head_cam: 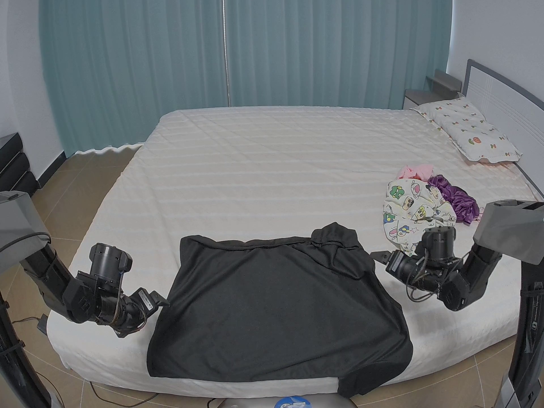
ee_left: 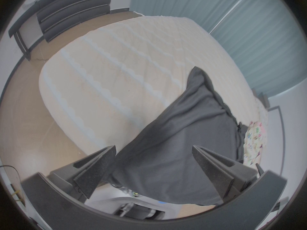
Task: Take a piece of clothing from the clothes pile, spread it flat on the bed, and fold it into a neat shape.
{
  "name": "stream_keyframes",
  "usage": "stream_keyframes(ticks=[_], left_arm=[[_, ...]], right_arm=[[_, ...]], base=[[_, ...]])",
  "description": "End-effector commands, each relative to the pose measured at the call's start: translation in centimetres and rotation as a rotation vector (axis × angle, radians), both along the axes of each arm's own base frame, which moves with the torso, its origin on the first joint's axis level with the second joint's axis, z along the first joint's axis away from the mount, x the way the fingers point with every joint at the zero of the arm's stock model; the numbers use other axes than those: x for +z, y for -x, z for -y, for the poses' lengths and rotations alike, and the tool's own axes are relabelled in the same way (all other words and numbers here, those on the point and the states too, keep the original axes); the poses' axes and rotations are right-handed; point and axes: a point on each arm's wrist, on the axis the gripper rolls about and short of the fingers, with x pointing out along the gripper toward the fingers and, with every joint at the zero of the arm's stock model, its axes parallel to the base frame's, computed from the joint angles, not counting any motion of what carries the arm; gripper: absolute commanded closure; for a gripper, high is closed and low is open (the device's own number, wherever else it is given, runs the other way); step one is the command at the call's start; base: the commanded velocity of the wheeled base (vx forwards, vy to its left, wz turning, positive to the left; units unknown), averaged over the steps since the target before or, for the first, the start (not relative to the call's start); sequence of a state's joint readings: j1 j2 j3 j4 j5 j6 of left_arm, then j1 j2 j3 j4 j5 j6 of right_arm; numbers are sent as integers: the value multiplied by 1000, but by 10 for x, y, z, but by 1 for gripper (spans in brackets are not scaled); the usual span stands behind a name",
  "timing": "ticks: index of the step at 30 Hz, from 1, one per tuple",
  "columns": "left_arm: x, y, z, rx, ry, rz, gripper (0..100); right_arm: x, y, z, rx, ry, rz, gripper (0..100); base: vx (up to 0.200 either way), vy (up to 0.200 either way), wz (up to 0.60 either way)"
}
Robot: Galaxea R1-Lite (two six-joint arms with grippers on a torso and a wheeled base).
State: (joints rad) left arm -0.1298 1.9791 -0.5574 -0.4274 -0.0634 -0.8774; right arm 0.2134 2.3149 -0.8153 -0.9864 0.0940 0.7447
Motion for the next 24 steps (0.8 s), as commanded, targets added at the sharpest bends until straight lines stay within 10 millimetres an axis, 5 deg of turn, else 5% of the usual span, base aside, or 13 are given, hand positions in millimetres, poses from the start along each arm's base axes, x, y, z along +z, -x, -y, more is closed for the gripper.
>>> stream_keyframes(ticks=[1,24], left_arm=[[13,-7,2,21,151,34,0],[5,-2,2,16,166,-8,0]], right_arm=[[24,-36,-49,-31,-123,-2,0],[-24,-97,-75,-80,-157,-145,0]], base=[[200,0,0],[0,0,0]])
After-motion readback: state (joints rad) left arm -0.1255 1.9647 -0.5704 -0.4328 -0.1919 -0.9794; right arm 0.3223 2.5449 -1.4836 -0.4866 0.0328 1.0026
